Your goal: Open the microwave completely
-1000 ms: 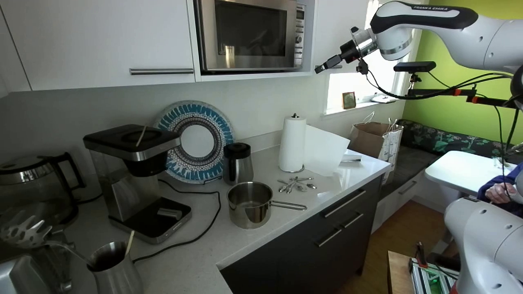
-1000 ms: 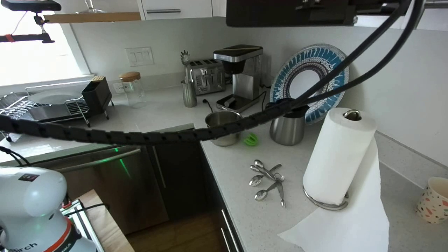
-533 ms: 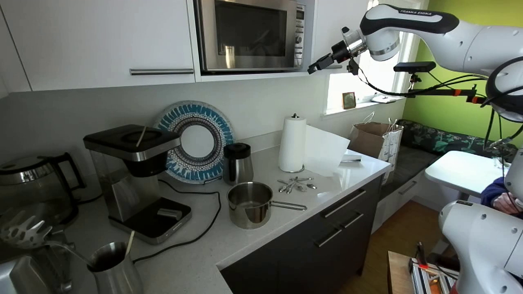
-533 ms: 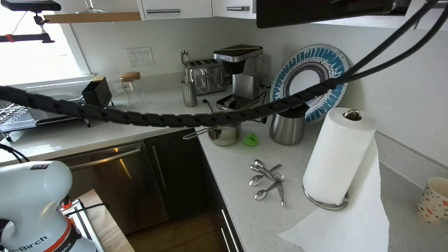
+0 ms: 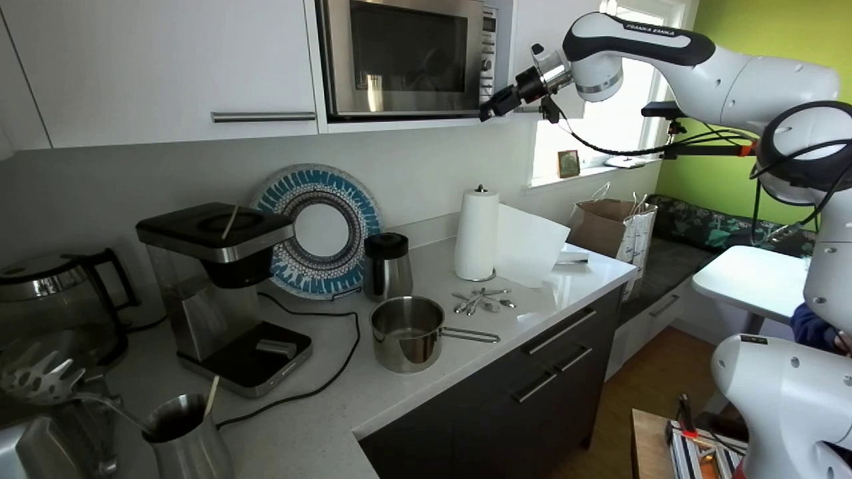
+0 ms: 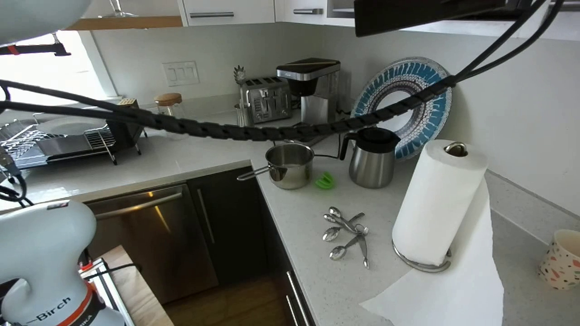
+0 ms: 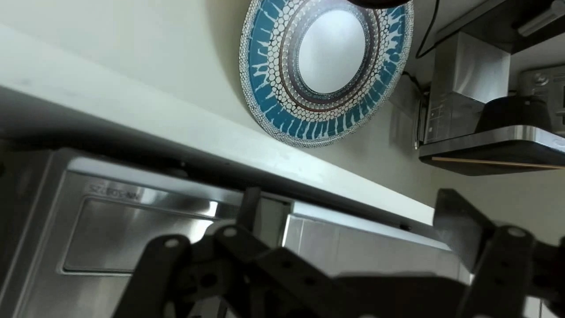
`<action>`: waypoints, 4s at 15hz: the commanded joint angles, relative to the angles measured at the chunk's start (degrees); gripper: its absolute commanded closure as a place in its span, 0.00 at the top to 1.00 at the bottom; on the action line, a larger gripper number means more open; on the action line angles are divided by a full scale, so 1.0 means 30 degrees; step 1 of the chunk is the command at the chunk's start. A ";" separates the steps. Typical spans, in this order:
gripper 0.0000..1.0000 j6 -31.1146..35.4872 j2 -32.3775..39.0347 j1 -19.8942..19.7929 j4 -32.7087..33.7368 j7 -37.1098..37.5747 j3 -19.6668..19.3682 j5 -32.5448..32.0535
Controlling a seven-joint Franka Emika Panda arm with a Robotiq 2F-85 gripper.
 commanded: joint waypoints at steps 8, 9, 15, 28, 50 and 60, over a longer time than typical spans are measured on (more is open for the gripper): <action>1.00 -0.3052 -0.2918 0.0594 0.1729 0.2417 0.3470 -0.2109; 1.00 -0.3296 -0.3004 0.0027 0.1354 0.2952 0.4333 -0.2211; 1.00 -0.5338 -0.3532 -0.2344 -0.0013 0.5872 0.8044 -0.2114; 1.00 -1.3519 0.0118 -1.3192 0.1953 1.4245 1.4931 -0.2961; 1.00 -1.3564 0.1393 -0.9390 0.0290 0.3265 0.6327 0.0686; 1.00 -1.0394 0.1154 -0.7236 -0.0407 -0.2691 0.6648 0.0218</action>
